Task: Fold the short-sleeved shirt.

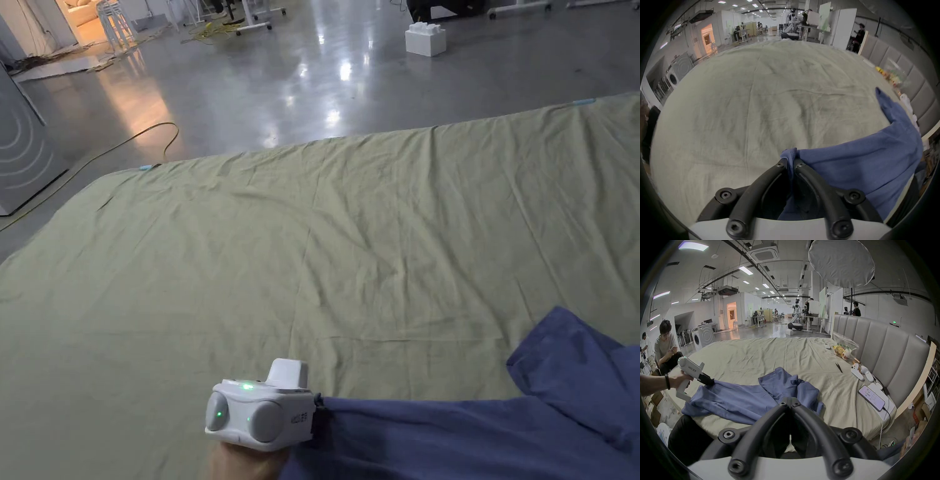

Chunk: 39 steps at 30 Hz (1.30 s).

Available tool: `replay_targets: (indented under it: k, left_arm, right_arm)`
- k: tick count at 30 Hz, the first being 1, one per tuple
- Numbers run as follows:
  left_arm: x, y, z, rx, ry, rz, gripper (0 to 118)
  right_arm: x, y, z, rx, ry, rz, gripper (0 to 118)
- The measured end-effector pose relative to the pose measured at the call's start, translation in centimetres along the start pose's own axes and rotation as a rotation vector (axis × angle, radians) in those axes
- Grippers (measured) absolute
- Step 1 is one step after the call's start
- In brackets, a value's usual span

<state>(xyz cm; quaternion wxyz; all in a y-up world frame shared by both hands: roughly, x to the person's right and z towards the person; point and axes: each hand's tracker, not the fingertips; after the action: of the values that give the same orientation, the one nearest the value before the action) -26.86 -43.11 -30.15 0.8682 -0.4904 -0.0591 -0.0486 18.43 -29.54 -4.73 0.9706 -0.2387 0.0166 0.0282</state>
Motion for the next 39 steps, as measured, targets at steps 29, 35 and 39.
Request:
replay_targets:
  k: [29, 35, 39]
  left_arm:
    - [-0.6, 1.1, -1.6, -0.099, -0.022, 0.021, 7]
    - [-1.9, -0.3, 1.3, 0.074, -0.067, 0.099, 5]
    - [-3.0, 0.2, 10.0, 0.323, -0.153, 0.213, 5]
  right_arm:
    - [4.4, 5.2, -34.0, -0.600, 0.065, 0.070, 9]
    - [5.6, 7.2, -30.2, -0.457, 0.115, -0.044, 7]
    - [6.6, 10.4, -25.4, -0.304, 0.140, -0.085, 7]
